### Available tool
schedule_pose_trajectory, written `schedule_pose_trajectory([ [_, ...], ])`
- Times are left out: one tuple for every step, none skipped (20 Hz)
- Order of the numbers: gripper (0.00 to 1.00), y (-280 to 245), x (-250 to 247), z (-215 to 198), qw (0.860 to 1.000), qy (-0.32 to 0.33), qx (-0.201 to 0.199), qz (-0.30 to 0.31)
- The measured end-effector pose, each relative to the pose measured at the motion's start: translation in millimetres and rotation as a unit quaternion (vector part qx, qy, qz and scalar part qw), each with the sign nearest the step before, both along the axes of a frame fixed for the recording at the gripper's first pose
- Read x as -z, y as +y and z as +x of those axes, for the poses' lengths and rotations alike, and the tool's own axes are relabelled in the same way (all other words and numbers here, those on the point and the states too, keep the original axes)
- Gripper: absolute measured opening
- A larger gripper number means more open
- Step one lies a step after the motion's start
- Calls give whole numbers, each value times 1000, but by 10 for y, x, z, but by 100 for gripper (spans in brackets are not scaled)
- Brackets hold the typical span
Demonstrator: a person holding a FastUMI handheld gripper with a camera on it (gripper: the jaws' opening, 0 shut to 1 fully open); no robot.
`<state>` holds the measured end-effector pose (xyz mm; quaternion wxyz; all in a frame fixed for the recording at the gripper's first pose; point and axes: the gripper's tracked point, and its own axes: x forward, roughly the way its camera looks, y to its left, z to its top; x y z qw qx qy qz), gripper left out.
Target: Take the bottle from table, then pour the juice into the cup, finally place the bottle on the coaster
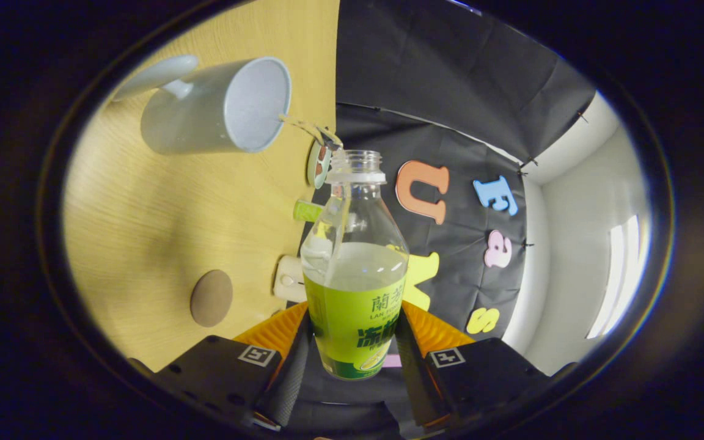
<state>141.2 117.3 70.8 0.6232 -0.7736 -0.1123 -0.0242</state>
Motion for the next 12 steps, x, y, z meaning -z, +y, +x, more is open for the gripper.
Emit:
schedule_pose_trajectory([
  [77, 7, -18, -4, 1000, -2, 0, -1],
  [77, 7, -36, -8, 1000, -4, 0, -3],
  [77, 17, -55, -22, 1000, -6, 0, -4],
  [77, 13, -65, -21, 1000, -7, 0, -5],
  [77, 5, -76, -29, 1000, -8, 1, -5],
  [77, -1, -85, -11, 1000, -9, 1, -7],
  [77, -1, -102, -11, 1000, -10, 2, -8],
  [77, -4, -116, -24, 1000, -11, 2, -10],
  [77, 9, -135, -31, 1000, -13, 2, -12],
  [77, 2, -155, -36, 1000, -16, 2, -14],
  [77, -7, -170, -44, 1000, -17, 3, -16],
  [77, -19, -186, -40, 1000, -18, 4, -16],
])
